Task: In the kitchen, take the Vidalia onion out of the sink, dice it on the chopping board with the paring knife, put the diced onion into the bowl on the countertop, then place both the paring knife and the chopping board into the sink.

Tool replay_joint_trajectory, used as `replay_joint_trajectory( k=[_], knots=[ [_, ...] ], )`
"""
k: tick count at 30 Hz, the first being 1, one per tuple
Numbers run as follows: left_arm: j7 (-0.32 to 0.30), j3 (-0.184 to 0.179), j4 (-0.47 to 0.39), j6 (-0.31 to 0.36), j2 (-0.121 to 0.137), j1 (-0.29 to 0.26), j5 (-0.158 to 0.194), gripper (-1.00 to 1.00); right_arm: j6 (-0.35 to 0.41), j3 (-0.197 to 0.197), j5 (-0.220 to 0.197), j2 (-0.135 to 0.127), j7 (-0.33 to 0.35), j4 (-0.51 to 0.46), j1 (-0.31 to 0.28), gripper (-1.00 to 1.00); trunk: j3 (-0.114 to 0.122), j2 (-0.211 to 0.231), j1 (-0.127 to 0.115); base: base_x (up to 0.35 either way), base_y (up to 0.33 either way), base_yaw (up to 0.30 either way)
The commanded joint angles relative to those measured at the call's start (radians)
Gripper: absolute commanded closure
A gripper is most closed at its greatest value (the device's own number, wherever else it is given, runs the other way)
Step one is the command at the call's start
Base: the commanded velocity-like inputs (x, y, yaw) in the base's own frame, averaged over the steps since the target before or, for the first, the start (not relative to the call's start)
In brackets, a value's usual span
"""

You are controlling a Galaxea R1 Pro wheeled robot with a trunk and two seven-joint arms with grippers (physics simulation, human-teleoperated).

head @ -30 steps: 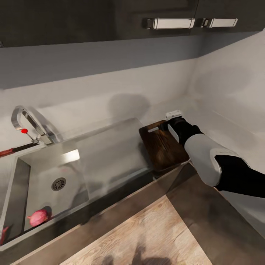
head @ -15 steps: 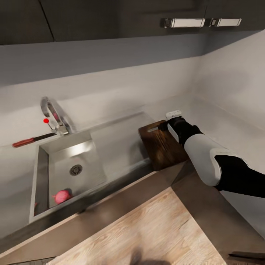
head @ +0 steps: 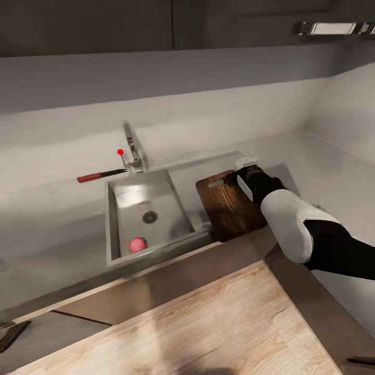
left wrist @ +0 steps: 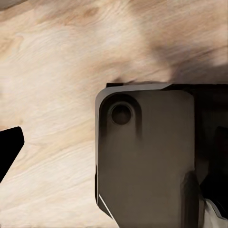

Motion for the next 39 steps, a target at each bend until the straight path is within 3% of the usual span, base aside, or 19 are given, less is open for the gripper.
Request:
replay_joint_trajectory(
  k=[1, 13, 16, 19, 30, 33, 36, 39],
  knots=[
    [0.0, 0.001, -0.002, -0.005, 0.001, 0.001, 0.0, -1.0, 0.004, -0.009, 0.005, 0.001, -0.003, -0.001, -0.001, 1.0, -0.002, -0.002, 0.0, -0.251, 0.218, 0.26],
    [0.0, -0.001, -0.006, -0.049, 0.008, 0.001, 0.002, -1.0, 0.004, -0.008, 0.005, 0.002, -0.002, 0.0, -0.001, 1.0, -0.014, -0.002, 0.0, -0.241, 0.22, 0.243],
    [0.001, -0.003, -0.002, -0.116, 0.008, 0.0, 0.002, -1.0, 0.004, -0.009, 0.005, 0.001, -0.002, 0.0, -0.001, 1.0, -0.017, -0.002, 0.0, -0.228, 0.221, 0.23],
    [0.002, -0.003, -0.001, -0.143, 0.008, 0.0, 0.002, -1.0, 0.004, -0.009, 0.006, 0.001, -0.002, 0.0, -0.001, 1.0, -0.02, -0.002, 0.0, -0.17, 0.221, 0.226],
    [0.002, -0.001, 0.01, -0.15, 0.009, 0.001, 0.002, -1.0, 0.004, -0.011, 0.007, -0.001, -0.003, -0.001, -0.001, 1.0, -0.033, -0.002, 0.0, -0.076, 0.143, 0.222],
    [0.002, -0.001, 0.012, -0.151, 0.009, 0.001, 0.002, -1.0, 0.004, -0.033, -0.008, -0.006, -0.004, -0.004, -0.001, 1.0, -0.036, -0.002, 0.0, -0.006, 0.01, 0.219],
    [0.002, -0.001, 0.013, -0.151, 0.008, 0.001, 0.002, -1.0, 0.003, -0.082, -0.051, -0.01, -0.007, -0.006, -0.001, 1.0, -0.039, -0.002, 0.0, -0.002, 0.003, 0.179],
    [0.002, 0.0, 0.017, -0.151, 0.008, 0.001, 0.002, -1.0, 0.003, -0.1, -0.065, -0.013, -0.011, -0.007, -0.001, 1.0, -0.04, -0.002, 0.0, 0.0, 0.0, 0.037]
  ],
)
